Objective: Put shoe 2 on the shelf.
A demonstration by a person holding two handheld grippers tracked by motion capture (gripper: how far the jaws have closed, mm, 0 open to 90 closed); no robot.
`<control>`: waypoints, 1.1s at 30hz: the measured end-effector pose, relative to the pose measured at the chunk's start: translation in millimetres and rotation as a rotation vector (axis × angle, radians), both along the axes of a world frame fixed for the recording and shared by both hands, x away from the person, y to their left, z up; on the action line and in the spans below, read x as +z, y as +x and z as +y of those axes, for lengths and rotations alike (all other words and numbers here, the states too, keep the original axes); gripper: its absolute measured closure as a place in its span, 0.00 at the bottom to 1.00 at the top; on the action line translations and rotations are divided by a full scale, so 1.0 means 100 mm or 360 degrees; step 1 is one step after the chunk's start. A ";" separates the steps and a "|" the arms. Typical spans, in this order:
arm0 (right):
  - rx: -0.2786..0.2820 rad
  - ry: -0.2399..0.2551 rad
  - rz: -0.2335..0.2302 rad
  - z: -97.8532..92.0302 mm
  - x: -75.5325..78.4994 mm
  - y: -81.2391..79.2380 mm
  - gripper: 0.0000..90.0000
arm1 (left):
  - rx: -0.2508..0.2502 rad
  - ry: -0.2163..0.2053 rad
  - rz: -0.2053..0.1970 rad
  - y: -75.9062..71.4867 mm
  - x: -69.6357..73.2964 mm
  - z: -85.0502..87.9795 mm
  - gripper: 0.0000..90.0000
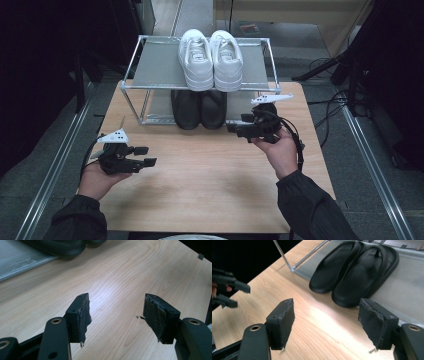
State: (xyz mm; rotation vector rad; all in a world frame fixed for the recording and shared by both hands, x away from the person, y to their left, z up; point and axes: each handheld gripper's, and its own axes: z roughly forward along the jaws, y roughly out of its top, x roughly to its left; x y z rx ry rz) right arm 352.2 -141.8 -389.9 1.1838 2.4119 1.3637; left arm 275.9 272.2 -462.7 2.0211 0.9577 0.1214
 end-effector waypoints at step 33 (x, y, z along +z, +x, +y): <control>-0.0047 -0.0129 -0.0127 -0.58 -0.72 -0.24 0.26 | -0.0095 0.0071 -0.0003 0.05 -0.07 -0.21 0.37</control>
